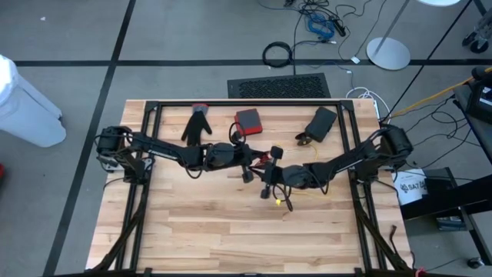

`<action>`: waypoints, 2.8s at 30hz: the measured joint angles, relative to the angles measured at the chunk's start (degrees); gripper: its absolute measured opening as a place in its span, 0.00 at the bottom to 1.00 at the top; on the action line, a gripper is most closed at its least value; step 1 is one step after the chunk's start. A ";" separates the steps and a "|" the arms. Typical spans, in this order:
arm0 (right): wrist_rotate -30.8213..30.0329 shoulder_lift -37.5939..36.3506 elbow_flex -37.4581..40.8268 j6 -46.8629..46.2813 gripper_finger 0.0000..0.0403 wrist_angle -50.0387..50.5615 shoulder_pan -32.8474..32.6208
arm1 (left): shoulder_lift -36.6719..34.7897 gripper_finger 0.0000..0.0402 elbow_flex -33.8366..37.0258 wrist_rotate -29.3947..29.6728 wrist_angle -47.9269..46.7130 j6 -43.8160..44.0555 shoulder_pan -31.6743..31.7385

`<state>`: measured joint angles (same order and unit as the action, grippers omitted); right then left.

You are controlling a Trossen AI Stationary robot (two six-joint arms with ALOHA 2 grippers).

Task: Coil cords
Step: Coil the red wire onto the spool

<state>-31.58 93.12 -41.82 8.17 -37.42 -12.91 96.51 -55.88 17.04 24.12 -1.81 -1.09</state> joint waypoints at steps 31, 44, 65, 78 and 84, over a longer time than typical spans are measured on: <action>-20.83 10.91 1.72 -2.32 0.00 -5.04 -2.11 | 0.02 0.02 -0.07 6.99 9.10 -1.05 -1.35; -20.60 10.91 15.39 -1.78 0.00 -25.53 -1.79 | 0.02 0.02 -0.07 2.64 8.99 0.05 -1.40; 0.59 10.82 16.00 -20.21 0.24 -21.60 -2.35 | 0.02 0.02 -0.02 1.09 8.61 0.06 -1.35; 0.87 5.98 15.78 -45.20 0.24 8.41 -8.73 | 0.02 0.02 0.00 1.10 8.59 0.08 -1.35; -5.26 1.82 15.87 -50.68 0.24 20.86 -12.47 | 0.02 0.02 0.00 1.11 8.61 0.08 -1.37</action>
<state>-36.85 94.94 -25.96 -42.51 -16.56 -25.38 96.53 -55.88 18.15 32.73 -1.74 -2.46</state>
